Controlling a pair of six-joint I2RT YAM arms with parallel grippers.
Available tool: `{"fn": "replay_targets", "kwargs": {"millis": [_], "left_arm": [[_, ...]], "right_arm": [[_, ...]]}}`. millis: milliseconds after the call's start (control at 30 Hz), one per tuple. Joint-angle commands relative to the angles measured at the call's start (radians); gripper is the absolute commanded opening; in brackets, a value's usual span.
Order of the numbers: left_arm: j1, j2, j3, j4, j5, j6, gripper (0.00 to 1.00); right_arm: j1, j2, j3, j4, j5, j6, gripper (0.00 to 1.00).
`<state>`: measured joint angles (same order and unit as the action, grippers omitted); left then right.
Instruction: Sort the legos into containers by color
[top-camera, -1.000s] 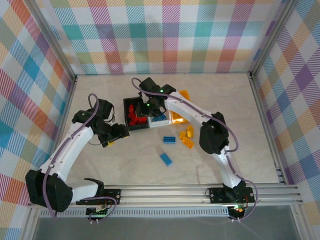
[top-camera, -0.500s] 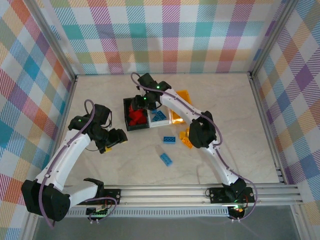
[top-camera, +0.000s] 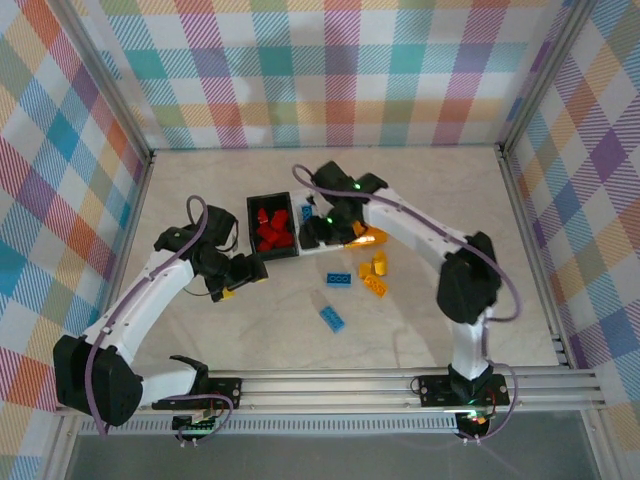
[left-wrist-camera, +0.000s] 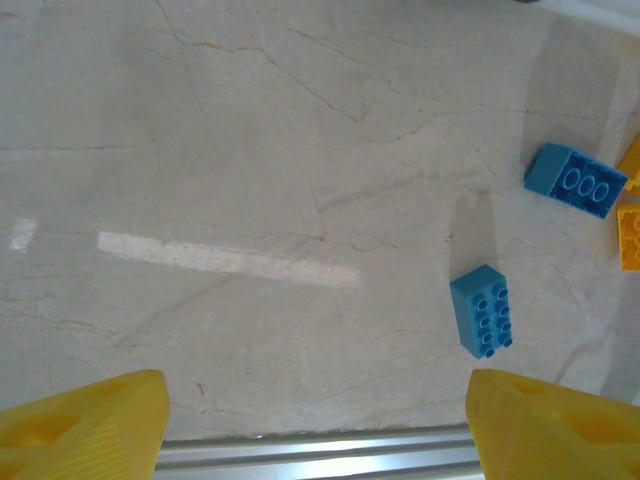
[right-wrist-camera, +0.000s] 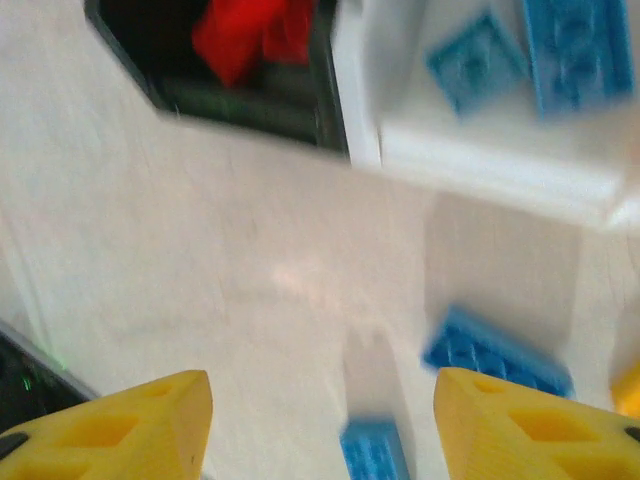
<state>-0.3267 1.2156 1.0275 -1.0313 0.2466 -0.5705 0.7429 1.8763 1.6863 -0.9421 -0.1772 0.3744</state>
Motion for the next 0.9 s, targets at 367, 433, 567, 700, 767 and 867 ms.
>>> {"fn": "replay_targets", "kwargs": {"millis": [367,433,567,700,767,867], "left_arm": [[0.012,0.029,-0.067,0.086,0.08,-0.018,0.79],[0.015,0.021,-0.074,0.084,0.079,-0.017,0.8],[0.02,-0.001,-0.09,0.077,0.079,-0.021,0.8],[0.023,-0.018,-0.107,0.074,0.081,-0.026,0.8],[0.025,-0.021,-0.108,0.068,0.081,-0.023,0.8],[0.03,-0.025,-0.108,0.062,0.078,-0.018,0.8]], "right_arm": [[0.22,-0.087,-0.393,0.037,0.077,0.023,0.69],[0.239,-0.073,-0.395,0.041,0.086,0.023,0.69],[0.249,-0.047,-0.403,0.049,0.114,0.033,0.69],[0.248,-0.017,-0.397,0.058,0.156,0.039,0.67],[0.248,-0.001,-0.394,0.06,0.177,0.044,0.66],[0.249,0.022,-0.389,0.069,0.2,0.048,0.65]]}}
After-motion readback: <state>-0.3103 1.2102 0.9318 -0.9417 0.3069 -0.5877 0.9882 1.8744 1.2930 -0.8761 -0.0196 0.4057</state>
